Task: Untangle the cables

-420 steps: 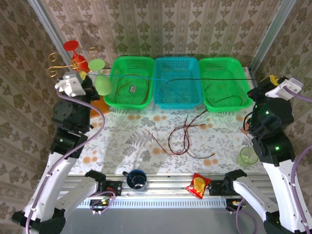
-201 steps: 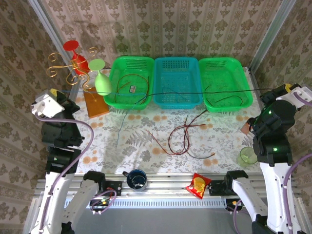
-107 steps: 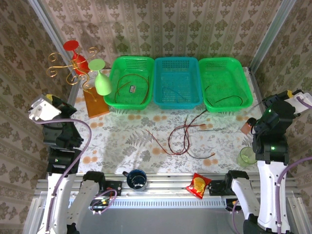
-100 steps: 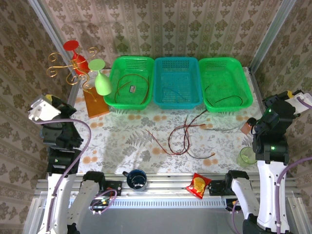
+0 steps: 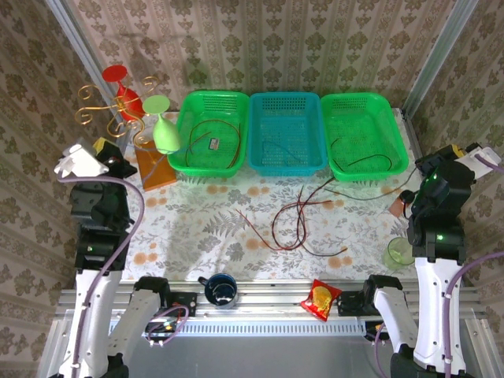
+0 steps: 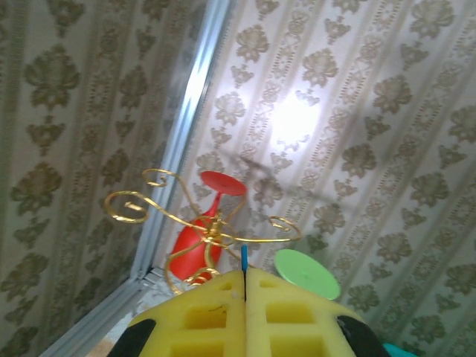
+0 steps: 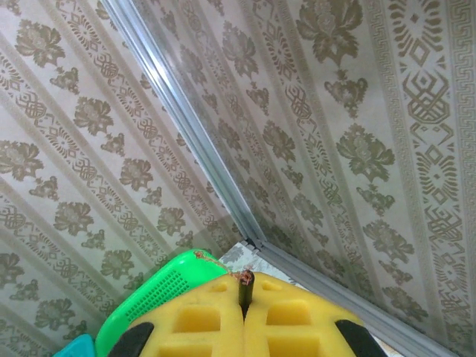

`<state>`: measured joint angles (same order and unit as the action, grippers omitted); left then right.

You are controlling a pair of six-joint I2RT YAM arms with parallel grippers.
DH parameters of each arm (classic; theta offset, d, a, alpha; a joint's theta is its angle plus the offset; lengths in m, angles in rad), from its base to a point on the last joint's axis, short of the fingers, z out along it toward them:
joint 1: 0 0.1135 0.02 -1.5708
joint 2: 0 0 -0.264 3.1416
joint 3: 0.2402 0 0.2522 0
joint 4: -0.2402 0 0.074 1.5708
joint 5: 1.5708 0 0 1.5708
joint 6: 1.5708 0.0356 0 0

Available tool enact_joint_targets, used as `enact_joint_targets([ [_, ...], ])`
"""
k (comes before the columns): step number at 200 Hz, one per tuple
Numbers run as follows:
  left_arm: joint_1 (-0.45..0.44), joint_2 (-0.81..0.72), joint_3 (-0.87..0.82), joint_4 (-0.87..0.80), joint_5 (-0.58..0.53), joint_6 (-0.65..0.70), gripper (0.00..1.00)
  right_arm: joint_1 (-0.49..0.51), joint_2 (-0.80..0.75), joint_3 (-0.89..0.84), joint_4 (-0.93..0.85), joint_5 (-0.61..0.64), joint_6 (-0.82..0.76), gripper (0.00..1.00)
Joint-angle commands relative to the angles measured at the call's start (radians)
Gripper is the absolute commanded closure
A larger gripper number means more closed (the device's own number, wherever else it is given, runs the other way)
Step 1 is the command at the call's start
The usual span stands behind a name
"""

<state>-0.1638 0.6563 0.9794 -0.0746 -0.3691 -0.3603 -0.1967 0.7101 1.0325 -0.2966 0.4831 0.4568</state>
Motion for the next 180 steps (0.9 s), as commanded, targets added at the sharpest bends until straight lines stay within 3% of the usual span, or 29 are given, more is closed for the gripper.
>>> enact_joint_targets([
  [1,-0.029,0.034,0.075,0.019,0.108,-0.012,1.0,-0.004,0.001,0.038,-0.012,-0.034,0.01,1.0],
  [40,-0.183,0.17,0.11,0.11,0.168,-0.065,1.0,-0.004,0.014,0.067,-0.015,-0.091,0.04,1.0],
  [63,-0.359,0.289,0.176,0.162,0.123,0.043,1.0,-0.004,0.029,0.106,-0.024,-0.154,0.081,1.0],
  [82,-0.443,0.388,0.246,0.193,0.112,0.11,1.0,-0.004,0.044,0.14,-0.024,-0.235,0.111,1.0],
  [140,-0.526,0.613,0.442,0.258,0.157,0.144,1.0,0.001,0.117,0.296,0.008,-0.394,0.164,1.0],
  [180,-0.55,0.665,0.463,0.305,0.154,0.133,1.0,0.02,0.243,0.46,0.125,-0.412,0.187,1.0],
])
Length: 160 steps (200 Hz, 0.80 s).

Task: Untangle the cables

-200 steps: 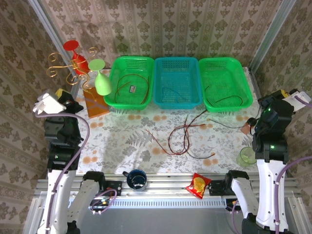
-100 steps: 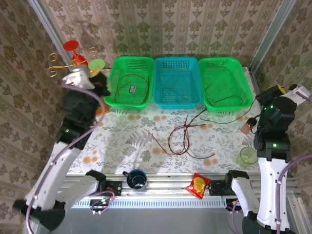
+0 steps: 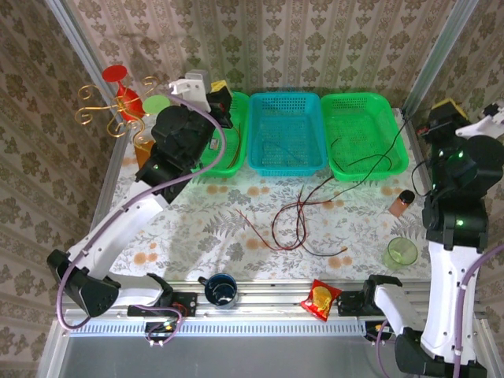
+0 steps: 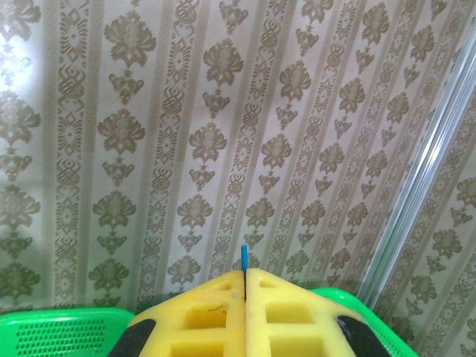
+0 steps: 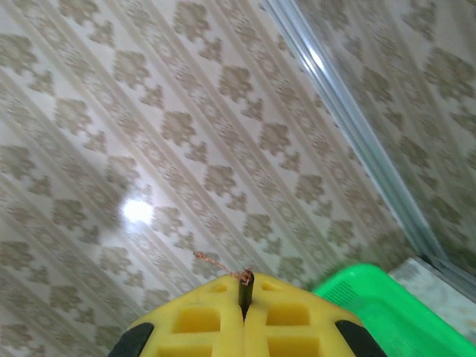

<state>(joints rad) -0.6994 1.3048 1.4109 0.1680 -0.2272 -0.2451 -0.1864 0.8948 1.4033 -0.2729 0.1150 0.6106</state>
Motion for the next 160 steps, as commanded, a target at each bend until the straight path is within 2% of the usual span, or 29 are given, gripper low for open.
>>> enact_joint_targets([
  [1,-0.015,0.017,0.032,0.062,0.012,0.018,1.0,0.011,0.062,0.094,0.105,-0.044,0.034,1.0],
  [58,-0.04,0.013,-0.005,0.083,-0.011,-0.004,1.0,0.022,0.292,0.335,0.252,-0.037,0.05,1.0],
  [114,-0.05,-0.021,-0.043,0.047,-0.012,-0.013,1.0,0.034,0.57,0.602,0.28,-0.025,-0.057,1.0],
  [126,-0.051,-0.028,-0.054,0.046,-0.016,-0.017,1.0,0.048,0.604,0.611,0.302,0.016,-0.109,1.0],
  [160,-0.052,-0.036,-0.075,0.038,-0.009,-0.036,1.0,0.128,0.683,0.553,0.31,0.256,-0.347,1.0],
])
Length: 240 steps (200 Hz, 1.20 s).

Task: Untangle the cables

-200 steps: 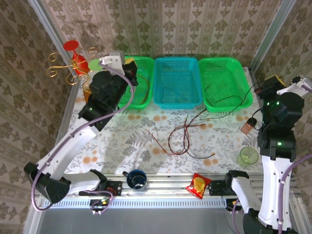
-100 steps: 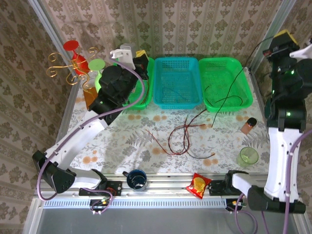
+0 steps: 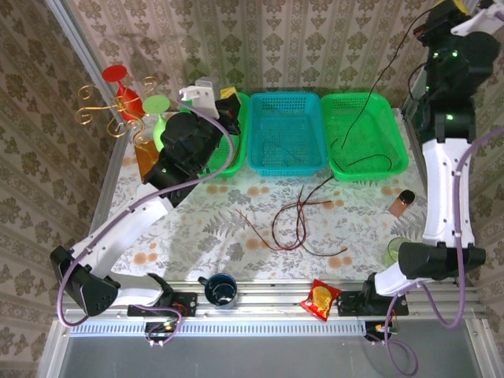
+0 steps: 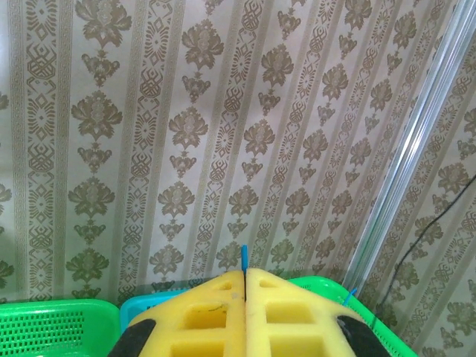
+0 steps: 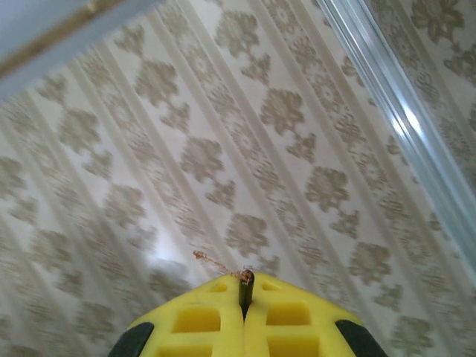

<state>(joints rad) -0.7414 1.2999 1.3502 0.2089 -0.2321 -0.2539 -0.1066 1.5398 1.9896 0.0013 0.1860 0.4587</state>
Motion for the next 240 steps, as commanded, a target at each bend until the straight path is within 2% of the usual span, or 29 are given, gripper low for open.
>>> enact_joint_targets([
  [1,-0.01,-0.032,-0.015,-0.003,-0.004,-0.027,1.0,0.05,0.038,-0.043,0.036,0.188,-0.201,1.0],
  [20,-0.012,-0.036,-0.03,0.0,-0.002,-0.04,1.0,0.098,0.039,-0.185,0.012,0.339,-0.276,1.0],
  [41,-0.014,-0.043,-0.046,-0.001,-0.004,-0.047,1.0,0.138,-0.007,-0.435,0.032,0.41,-0.275,1.0],
  [57,-0.016,-0.049,-0.054,-0.008,-0.006,-0.05,1.0,0.151,-0.038,-0.641,0.105,0.423,-0.231,1.0],
  [72,-0.016,-0.051,-0.054,-0.018,-0.003,-0.05,1.0,0.145,-0.011,-0.713,0.049,0.405,-0.18,1.0],
  [96,-0.018,-0.053,-0.052,-0.031,0.007,-0.054,1.0,0.109,0.09,-0.695,-0.102,0.247,-0.096,1.0],
  [126,-0.027,-0.057,-0.058,-0.033,0.003,-0.058,1.0,0.082,0.245,-0.58,-0.275,0.075,-0.099,1.0],
  [172,-0.04,-0.075,-0.077,-0.042,-0.007,-0.06,1.0,0.073,0.448,-0.435,-0.453,-0.027,-0.126,1.0],
  [201,-0.043,-0.088,-0.078,-0.053,-0.009,-0.054,1.0,0.069,0.47,-0.407,-0.502,-0.053,-0.123,1.0],
  [204,-0.044,-0.089,-0.079,-0.054,-0.007,-0.054,1.0,0.066,0.464,-0.408,-0.503,-0.056,-0.118,0.96],
  [211,-0.043,-0.092,-0.079,-0.055,-0.009,-0.053,1.0,0.06,0.439,-0.42,-0.496,-0.078,-0.105,0.8],
  [227,-0.043,-0.096,-0.075,-0.063,-0.01,-0.055,1.0,0.041,0.361,-0.469,-0.46,-0.129,-0.064,0.39],
  [240,-0.043,-0.096,-0.067,-0.069,-0.001,-0.059,1.0,0.033,0.301,-0.495,-0.446,-0.15,-0.049,0.23],
])
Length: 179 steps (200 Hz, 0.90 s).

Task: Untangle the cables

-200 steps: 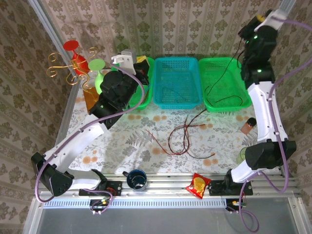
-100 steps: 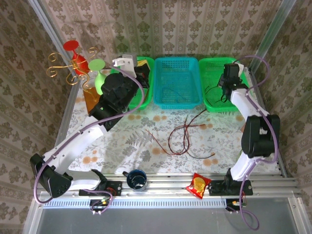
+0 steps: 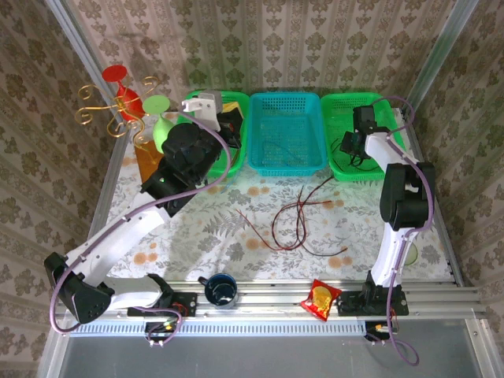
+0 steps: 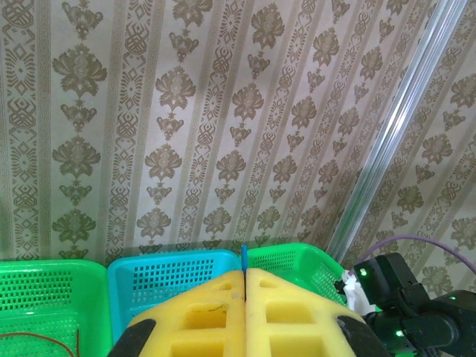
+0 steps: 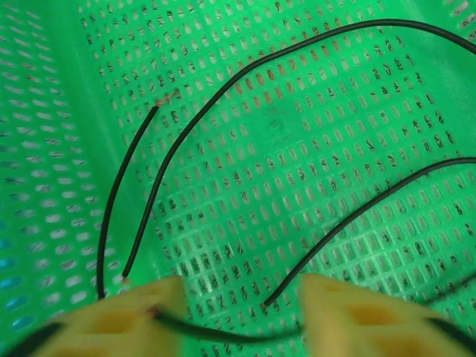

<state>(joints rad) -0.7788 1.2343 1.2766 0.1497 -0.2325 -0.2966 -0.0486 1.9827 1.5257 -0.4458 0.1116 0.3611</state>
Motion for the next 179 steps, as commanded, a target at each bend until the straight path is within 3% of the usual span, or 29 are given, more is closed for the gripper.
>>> enact_joint_targets([
  [1,-0.005,-0.03,0.008,-0.011,0.0,-0.016,1.0,-0.025,-0.147,-0.034,0.002,-0.077,0.049,0.22],
  [20,-0.006,-0.029,0.023,-0.025,0.006,-0.011,1.0,-0.026,-0.23,-0.072,0.02,-0.108,0.047,0.1],
  [76,-0.007,-0.046,0.017,-0.026,0.003,-0.025,1.0,-0.026,-0.58,-0.32,0.052,-0.286,0.173,0.08],
  [116,-0.01,-0.044,0.021,-0.029,0.005,-0.023,1.0,0.007,-0.899,-0.481,0.099,-0.38,0.369,0.07],
  [138,-0.018,-0.041,0.018,-0.02,0.0,-0.021,1.0,0.112,-1.031,-0.571,0.17,-0.388,0.51,0.07],
  [179,-0.044,-0.039,0.005,-0.012,-0.013,-0.019,1.0,0.418,-1.132,-0.707,0.315,-0.315,0.74,0.06],
])
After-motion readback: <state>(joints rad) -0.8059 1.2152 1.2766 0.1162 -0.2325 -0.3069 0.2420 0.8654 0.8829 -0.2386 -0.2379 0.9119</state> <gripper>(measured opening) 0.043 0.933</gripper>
